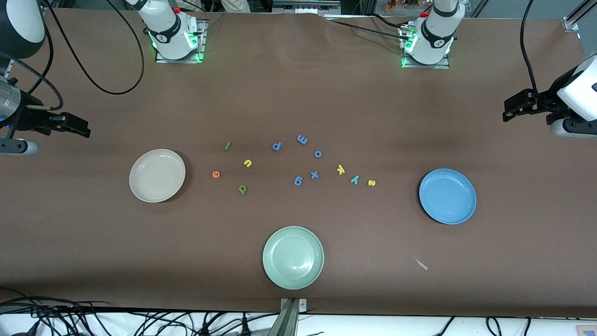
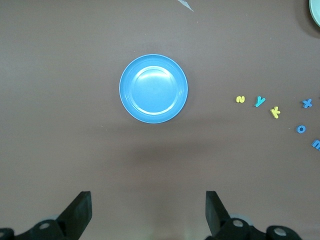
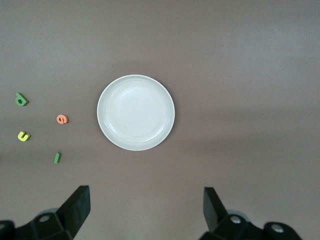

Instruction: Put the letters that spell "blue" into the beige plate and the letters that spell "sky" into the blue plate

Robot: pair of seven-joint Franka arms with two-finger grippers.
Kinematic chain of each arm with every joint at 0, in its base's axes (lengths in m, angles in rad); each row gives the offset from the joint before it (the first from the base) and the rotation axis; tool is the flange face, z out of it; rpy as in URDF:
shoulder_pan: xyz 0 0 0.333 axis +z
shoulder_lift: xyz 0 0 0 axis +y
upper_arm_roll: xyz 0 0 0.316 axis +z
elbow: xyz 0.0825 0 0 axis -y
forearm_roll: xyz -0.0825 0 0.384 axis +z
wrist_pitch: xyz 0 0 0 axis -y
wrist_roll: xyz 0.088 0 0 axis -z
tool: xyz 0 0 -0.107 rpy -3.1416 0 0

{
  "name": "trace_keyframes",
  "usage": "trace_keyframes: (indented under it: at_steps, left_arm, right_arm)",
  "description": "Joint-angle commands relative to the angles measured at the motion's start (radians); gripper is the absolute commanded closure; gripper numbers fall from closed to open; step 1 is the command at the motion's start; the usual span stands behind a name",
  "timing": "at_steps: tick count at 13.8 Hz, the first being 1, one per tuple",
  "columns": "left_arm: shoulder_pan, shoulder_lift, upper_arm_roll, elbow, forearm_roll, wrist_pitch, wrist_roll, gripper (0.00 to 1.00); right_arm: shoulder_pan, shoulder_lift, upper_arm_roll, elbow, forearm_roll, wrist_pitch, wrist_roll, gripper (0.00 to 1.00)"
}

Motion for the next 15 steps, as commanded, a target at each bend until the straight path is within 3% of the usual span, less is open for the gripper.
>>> trace_keyframes:
  at_steps: [1, 15]
  left_arm:
    - [0.003, 0.005, -0.002, 0.024, -0.014, -0.016, 0.004, 0.0]
    - [0.021, 0.008, 0.0, 0.022, -0.011, -0.016, 0.002, 0.0]
  right_arm:
    - [-0.012, -0.008, 0.012, -0.004, 0.003, 0.003, -0.008, 0.0]
    - [-0.009, -0.007, 0.015, -0.004, 0.003, 0.003, 0.008, 0.0]
